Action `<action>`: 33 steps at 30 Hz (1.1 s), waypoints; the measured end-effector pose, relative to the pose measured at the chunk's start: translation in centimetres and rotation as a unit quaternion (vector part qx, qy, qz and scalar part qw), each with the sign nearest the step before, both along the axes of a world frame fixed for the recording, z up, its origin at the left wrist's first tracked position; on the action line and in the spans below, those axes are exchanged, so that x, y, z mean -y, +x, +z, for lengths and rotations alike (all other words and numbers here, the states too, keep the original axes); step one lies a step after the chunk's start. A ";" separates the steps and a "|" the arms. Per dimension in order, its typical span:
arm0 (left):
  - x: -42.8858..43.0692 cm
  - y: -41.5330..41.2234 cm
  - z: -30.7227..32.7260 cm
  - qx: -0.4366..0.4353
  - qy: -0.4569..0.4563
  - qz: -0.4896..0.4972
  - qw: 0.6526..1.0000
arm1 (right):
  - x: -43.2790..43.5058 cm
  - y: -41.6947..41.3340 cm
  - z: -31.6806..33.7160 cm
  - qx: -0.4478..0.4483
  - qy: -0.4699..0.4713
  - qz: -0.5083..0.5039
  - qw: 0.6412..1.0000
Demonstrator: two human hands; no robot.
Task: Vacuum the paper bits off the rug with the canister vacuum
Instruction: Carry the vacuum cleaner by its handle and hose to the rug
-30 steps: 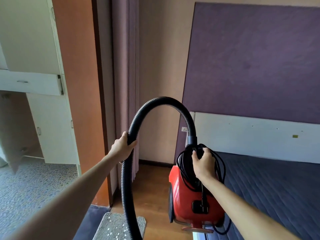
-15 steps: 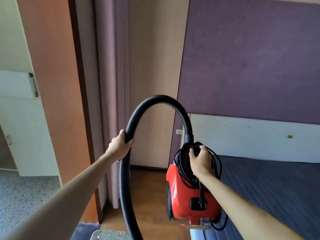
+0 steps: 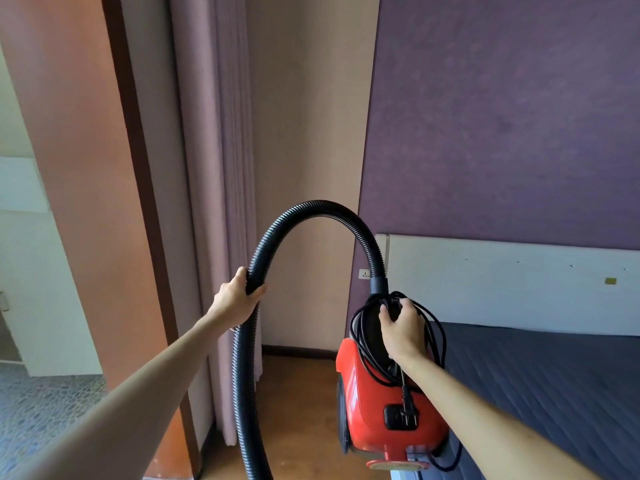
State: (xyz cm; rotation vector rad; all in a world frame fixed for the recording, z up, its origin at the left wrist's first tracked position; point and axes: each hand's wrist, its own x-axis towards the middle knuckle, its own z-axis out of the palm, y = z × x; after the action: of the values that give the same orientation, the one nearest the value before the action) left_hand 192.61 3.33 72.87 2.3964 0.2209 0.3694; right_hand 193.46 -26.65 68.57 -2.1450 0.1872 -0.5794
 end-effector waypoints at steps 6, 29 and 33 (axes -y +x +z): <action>0.9 6.8 -0.8 -0.006 0.012 0.025 1.000 | 0.6 8.2 -0.7 -0.021 -0.008 0.018 1.000; -0.4 28.8 -4.4 -0.034 0.002 0.094 0.995 | -0.8 32.9 -3.4 -0.016 -0.047 0.105 0.993; -2.3 34.1 -4.8 -0.037 0.004 0.107 0.994 | -2.8 38.4 -4.6 -0.024 -0.051 0.120 0.991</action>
State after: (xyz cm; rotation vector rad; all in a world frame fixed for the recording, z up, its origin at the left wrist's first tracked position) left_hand 226.67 5.61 68.04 2.4036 0.5127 0.3792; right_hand 231.90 -23.86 64.01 -2.2406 -0.0745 -0.4050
